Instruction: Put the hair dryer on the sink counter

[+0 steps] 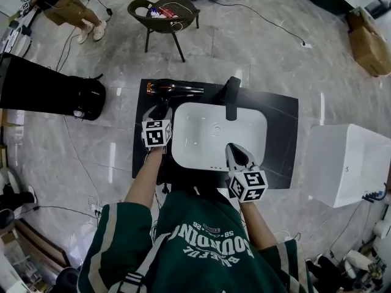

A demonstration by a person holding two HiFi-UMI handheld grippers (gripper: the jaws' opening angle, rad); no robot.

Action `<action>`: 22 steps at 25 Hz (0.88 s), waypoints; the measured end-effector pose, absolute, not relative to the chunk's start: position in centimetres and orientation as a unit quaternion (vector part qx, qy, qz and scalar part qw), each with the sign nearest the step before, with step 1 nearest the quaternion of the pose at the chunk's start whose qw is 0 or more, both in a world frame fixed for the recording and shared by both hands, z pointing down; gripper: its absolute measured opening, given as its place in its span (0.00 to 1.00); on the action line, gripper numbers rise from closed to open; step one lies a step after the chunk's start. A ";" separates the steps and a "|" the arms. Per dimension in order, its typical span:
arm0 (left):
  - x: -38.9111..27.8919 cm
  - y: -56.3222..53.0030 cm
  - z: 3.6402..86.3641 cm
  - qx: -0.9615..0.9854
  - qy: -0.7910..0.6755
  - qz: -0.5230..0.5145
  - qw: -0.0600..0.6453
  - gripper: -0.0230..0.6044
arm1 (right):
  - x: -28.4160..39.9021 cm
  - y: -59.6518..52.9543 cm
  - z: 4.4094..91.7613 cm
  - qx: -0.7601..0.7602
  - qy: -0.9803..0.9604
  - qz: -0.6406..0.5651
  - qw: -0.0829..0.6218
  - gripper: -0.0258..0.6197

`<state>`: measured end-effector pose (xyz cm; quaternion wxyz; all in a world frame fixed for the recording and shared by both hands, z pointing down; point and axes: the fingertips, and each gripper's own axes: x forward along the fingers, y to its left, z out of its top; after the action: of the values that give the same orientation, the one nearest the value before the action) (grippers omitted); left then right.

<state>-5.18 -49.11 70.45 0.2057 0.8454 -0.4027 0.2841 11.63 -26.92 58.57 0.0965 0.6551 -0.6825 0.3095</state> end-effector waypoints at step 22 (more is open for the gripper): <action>-1.7 -37.2 59.6 0.889 -0.375 0.220 0.144 0.05 | 12.6 -24.6 53.1 0.642 -0.729 0.224 0.082 0.11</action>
<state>-1.75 -37.21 59.58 0.1438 0.8890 -0.3751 0.2200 12.63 -24.65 53.12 0.0817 0.6417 -0.7291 0.2237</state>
